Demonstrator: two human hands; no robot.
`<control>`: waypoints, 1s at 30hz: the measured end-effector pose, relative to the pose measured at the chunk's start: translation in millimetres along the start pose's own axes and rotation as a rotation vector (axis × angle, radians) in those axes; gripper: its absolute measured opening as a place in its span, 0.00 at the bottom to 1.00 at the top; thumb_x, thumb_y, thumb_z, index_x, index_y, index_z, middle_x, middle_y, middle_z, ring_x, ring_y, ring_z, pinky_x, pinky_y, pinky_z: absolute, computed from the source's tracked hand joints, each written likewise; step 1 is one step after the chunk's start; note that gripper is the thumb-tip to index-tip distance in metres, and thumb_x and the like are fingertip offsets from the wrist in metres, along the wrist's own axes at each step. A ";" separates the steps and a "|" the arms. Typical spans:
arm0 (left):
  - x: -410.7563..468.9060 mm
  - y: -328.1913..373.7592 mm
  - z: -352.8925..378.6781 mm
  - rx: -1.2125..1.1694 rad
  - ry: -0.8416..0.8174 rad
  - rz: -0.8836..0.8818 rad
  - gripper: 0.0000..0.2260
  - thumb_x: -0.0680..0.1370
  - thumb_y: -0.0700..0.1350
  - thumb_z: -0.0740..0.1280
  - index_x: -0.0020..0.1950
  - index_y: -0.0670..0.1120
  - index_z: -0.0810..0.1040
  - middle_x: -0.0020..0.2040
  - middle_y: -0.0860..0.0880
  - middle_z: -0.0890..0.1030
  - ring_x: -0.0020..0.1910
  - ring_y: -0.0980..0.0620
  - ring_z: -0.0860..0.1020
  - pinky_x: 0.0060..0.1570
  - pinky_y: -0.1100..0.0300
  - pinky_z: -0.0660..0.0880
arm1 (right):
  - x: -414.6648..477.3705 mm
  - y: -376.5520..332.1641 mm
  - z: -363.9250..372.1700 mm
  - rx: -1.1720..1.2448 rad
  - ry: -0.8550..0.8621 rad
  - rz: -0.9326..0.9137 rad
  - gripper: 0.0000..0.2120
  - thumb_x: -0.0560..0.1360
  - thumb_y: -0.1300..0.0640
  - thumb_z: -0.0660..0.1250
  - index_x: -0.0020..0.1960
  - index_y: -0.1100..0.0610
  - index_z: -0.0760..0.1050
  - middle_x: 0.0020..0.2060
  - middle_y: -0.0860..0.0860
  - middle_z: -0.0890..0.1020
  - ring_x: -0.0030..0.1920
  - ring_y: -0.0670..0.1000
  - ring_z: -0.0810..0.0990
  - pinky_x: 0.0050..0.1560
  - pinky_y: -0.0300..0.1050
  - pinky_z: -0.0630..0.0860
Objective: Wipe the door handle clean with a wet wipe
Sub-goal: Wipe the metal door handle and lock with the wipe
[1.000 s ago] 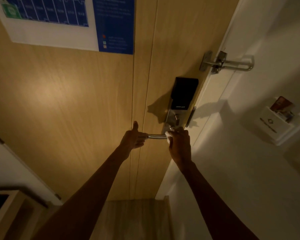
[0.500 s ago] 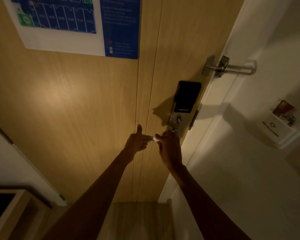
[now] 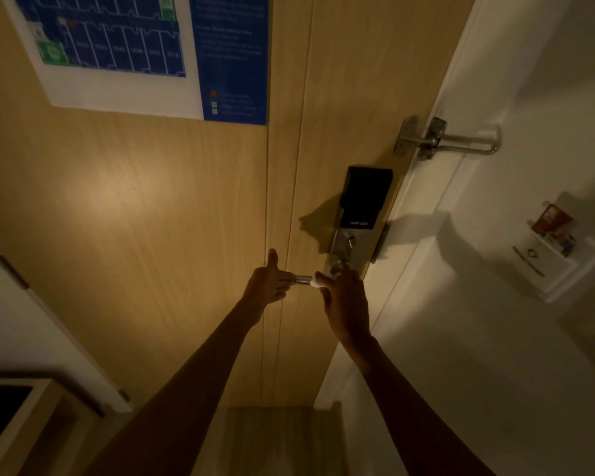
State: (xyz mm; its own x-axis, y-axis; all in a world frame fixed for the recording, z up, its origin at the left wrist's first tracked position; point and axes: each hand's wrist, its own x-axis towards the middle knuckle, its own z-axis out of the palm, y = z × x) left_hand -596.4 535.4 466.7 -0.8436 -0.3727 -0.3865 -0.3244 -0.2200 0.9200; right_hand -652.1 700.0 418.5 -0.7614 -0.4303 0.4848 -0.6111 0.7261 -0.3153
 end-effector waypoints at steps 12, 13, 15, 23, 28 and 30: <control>-3.4 5.5 8.4 -0.075 0.037 -0.062 0.34 0.79 0.63 0.49 0.45 0.36 0.81 0.37 0.44 0.79 0.33 0.51 0.75 0.34 0.63 0.73 | 2.2 7.7 -8.9 -0.013 -0.015 0.007 0.14 0.74 0.60 0.71 0.59 0.53 0.78 0.58 0.54 0.79 0.60 0.56 0.76 0.57 0.49 0.78; -3.7 4.9 8.6 -0.074 0.049 -0.060 0.34 0.79 0.63 0.49 0.44 0.36 0.81 0.36 0.43 0.79 0.33 0.51 0.76 0.36 0.62 0.73 | 1.4 13.7 -12.9 0.011 0.006 0.049 0.14 0.73 0.60 0.72 0.58 0.54 0.79 0.58 0.54 0.79 0.58 0.56 0.77 0.55 0.49 0.79; -5.8 5.6 9.5 -0.075 0.063 -0.047 0.34 0.79 0.64 0.50 0.46 0.36 0.81 0.37 0.43 0.80 0.34 0.51 0.76 0.38 0.61 0.74 | -0.4 14.5 -14.3 0.036 0.028 0.078 0.14 0.73 0.61 0.72 0.58 0.55 0.79 0.57 0.54 0.80 0.57 0.56 0.78 0.53 0.48 0.80; -9.2 4.3 7.9 -0.046 0.059 -0.016 0.35 0.80 0.63 0.48 0.52 0.35 0.82 0.45 0.38 0.81 0.37 0.49 0.77 0.39 0.61 0.75 | 6.4 5.9 -4.3 -0.009 -0.003 -0.070 0.14 0.73 0.59 0.72 0.58 0.52 0.79 0.56 0.52 0.81 0.63 0.55 0.75 0.61 0.50 0.76; -10.0 -5.7 9.8 -0.116 0.079 -0.006 0.34 0.80 0.62 0.48 0.54 0.35 0.81 0.44 0.40 0.82 0.38 0.50 0.79 0.41 0.61 0.76 | 3.1 8.2 1.6 0.022 0.002 -0.048 0.16 0.72 0.60 0.73 0.59 0.53 0.79 0.59 0.53 0.81 0.64 0.56 0.75 0.60 0.51 0.77; -10.6 -8.4 9.5 -0.114 0.077 -0.005 0.34 0.80 0.62 0.48 0.55 0.37 0.82 0.48 0.41 0.84 0.43 0.50 0.81 0.46 0.60 0.77 | 7.1 -8.4 5.1 0.013 -0.038 -0.095 0.16 0.72 0.61 0.73 0.59 0.54 0.79 0.57 0.53 0.80 0.61 0.55 0.76 0.57 0.51 0.79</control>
State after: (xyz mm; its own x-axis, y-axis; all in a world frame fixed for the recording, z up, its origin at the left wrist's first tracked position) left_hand -588.8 549.7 463.6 -0.8052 -0.4387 -0.3989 -0.2738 -0.3217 0.9064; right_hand -653.5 688.1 420.4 -0.7073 -0.5169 0.4821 -0.6836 0.6739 -0.2804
